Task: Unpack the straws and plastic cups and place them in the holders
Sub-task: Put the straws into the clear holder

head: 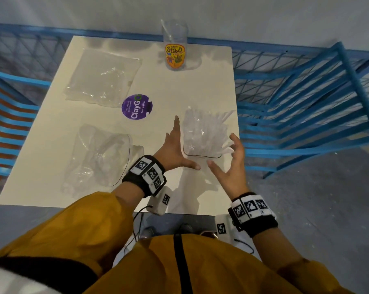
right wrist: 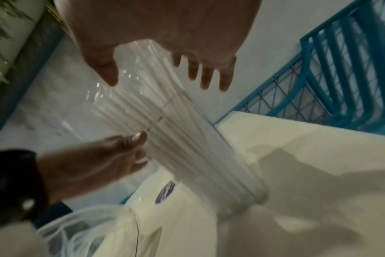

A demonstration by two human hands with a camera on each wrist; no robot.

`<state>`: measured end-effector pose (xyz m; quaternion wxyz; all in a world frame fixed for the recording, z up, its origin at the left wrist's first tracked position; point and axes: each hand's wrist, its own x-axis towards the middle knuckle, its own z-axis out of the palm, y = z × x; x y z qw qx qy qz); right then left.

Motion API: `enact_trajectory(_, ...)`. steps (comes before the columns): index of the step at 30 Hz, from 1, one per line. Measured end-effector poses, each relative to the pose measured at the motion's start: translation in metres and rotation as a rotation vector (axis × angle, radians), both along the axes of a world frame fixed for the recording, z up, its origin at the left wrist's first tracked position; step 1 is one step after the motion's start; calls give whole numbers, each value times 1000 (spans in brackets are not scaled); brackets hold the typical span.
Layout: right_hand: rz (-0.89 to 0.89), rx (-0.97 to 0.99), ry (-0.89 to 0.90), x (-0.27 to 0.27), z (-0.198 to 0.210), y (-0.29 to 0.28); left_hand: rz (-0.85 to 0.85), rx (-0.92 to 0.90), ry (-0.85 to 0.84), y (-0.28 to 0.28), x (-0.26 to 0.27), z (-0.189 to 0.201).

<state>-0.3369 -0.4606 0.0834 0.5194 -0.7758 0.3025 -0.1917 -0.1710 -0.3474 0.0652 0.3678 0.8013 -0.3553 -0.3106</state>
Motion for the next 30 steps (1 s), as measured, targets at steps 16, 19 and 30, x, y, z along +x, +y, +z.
enact_trajectory(16, -930, 305, -77, 109, -71, 93, 199, 315, -721, 204, 71, -48)
enact_trajectory(19, -907, 271, -48, 97, -71, 89, 224, 345, -686, 225, 91, -59)
enact_trajectory(30, -883, 144, 52, 20, -67, 46, 380, 525, -521, 308, 142, -48)
